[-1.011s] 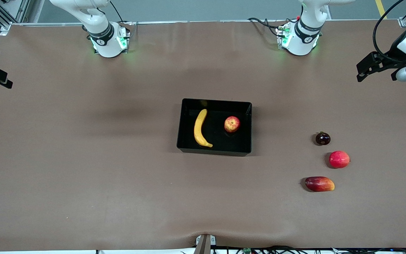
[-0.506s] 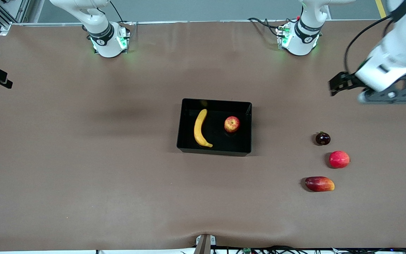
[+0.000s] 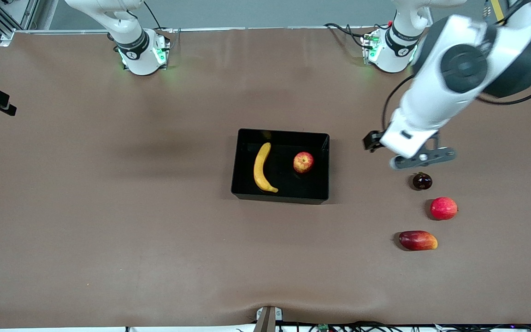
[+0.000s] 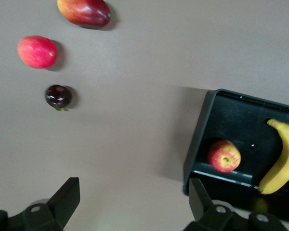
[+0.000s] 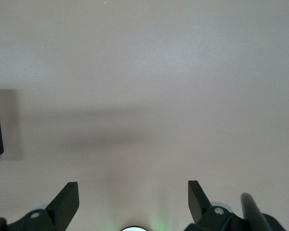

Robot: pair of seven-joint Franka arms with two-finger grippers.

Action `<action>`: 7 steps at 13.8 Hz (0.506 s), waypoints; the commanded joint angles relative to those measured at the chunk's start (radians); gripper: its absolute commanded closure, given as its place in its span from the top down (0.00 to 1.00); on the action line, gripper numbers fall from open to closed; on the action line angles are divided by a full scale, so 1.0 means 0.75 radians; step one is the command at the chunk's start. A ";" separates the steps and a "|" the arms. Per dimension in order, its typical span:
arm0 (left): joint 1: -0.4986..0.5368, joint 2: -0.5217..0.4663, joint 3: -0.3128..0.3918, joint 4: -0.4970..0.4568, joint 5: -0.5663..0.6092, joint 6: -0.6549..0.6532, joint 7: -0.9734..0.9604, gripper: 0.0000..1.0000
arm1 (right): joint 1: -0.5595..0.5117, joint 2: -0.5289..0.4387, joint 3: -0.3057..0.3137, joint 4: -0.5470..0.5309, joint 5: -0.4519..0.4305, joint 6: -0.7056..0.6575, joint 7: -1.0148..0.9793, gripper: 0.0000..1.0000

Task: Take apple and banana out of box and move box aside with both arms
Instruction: 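Reach the left gripper down to the red-yellow apple in the black box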

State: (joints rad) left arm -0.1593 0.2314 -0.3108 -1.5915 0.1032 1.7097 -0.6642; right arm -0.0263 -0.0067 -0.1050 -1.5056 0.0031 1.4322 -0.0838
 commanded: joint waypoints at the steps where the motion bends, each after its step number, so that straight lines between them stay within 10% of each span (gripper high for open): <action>1: -0.082 0.082 -0.001 0.036 0.036 0.054 -0.171 1.00 | -0.030 -0.014 0.021 -0.011 -0.008 0.001 0.001 1.00; 7: -0.241 0.264 0.001 0.034 0.038 0.238 -0.588 1.00 | -0.030 -0.014 0.021 -0.009 -0.008 0.001 0.001 1.00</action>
State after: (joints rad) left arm -0.3181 0.3839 -0.3117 -1.5904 0.1113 1.8638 -1.0270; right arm -0.0266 -0.0067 -0.1053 -1.5059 0.0031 1.4322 -0.0838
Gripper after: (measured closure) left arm 0.000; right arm 0.000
